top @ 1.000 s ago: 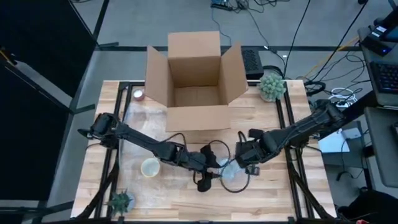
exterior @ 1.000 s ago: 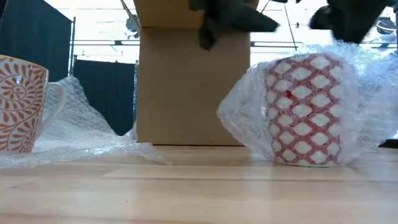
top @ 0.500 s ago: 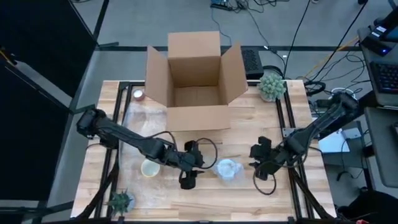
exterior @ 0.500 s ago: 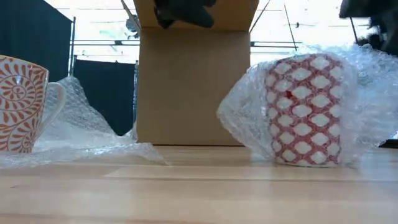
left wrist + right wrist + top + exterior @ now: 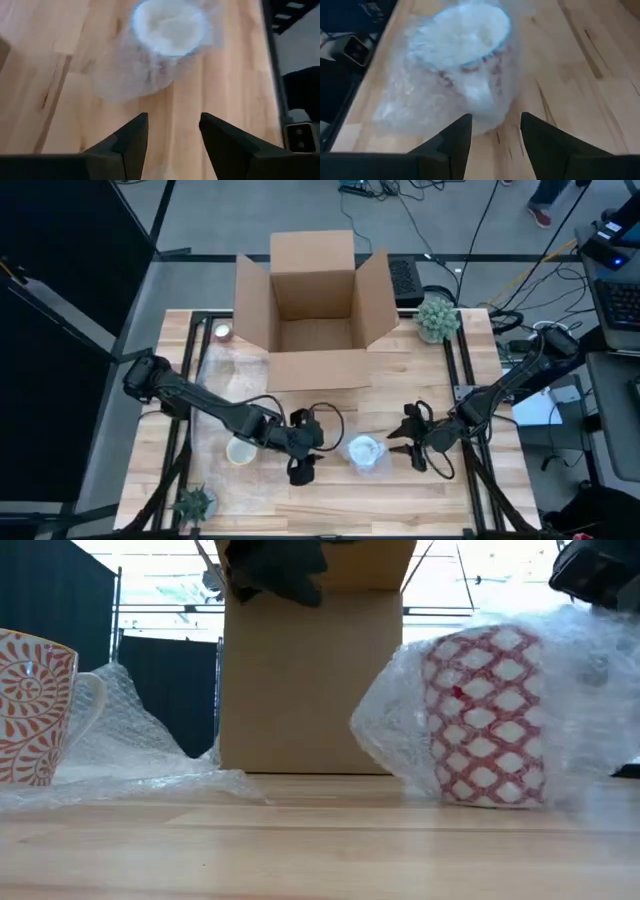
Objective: Wrap mug
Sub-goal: Put the wrapped red mug into the box
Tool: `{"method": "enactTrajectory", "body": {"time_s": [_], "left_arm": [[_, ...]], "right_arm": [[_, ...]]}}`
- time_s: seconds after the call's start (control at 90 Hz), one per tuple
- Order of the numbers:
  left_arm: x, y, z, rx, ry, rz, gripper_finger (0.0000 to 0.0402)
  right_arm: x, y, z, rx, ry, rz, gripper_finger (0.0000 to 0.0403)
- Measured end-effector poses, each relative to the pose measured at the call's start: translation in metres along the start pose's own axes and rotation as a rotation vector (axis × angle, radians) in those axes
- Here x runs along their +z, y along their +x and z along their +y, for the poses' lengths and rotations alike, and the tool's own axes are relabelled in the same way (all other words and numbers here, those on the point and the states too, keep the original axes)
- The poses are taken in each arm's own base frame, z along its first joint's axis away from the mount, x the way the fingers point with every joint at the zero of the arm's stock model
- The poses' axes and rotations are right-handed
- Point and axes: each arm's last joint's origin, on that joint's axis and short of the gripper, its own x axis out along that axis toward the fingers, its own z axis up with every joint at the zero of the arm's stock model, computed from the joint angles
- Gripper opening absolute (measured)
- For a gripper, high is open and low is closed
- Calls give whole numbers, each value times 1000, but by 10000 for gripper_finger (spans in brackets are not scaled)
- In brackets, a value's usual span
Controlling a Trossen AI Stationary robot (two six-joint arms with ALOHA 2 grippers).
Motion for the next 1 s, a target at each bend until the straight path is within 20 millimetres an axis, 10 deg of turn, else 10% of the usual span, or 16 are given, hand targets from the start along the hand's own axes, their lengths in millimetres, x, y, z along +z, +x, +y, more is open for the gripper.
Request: {"method": "enactTrajectory", "body": {"time_s": [0.689,1.0], "left_arm": [[-1,0,1,22,-22,-1,170],[-1,0,1,29,-23,-5,170]], "right_arm": [[-10,43,10,68,-14,-8,153],[-7,48,10,0,46,-95,48]]}}
